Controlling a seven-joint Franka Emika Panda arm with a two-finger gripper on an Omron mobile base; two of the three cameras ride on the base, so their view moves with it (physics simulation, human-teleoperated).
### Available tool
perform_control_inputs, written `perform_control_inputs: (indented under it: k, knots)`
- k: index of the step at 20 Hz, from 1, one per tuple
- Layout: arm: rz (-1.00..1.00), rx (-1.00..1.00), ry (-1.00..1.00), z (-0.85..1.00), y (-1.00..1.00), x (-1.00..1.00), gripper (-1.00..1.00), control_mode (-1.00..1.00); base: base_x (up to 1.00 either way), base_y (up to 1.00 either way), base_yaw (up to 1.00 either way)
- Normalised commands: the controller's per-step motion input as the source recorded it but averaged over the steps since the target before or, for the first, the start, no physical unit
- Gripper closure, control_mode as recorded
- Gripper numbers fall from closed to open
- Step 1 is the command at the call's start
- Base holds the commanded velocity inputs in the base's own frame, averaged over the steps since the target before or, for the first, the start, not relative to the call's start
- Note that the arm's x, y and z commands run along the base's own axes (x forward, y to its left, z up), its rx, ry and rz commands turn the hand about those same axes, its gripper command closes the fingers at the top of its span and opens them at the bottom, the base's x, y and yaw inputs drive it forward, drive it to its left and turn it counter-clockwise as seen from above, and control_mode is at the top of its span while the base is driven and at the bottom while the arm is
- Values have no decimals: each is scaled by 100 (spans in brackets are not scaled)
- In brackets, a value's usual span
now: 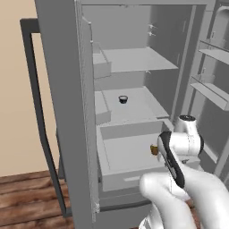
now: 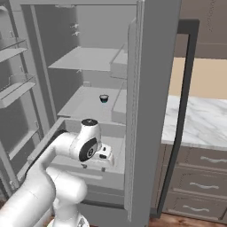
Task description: Fully open the fridge drawer.
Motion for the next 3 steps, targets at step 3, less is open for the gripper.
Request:
perform_control_inputs:
  k: [3]
  knots:
    - [0,0,0,-51,-50,-100,-100,-100,0,0,0]
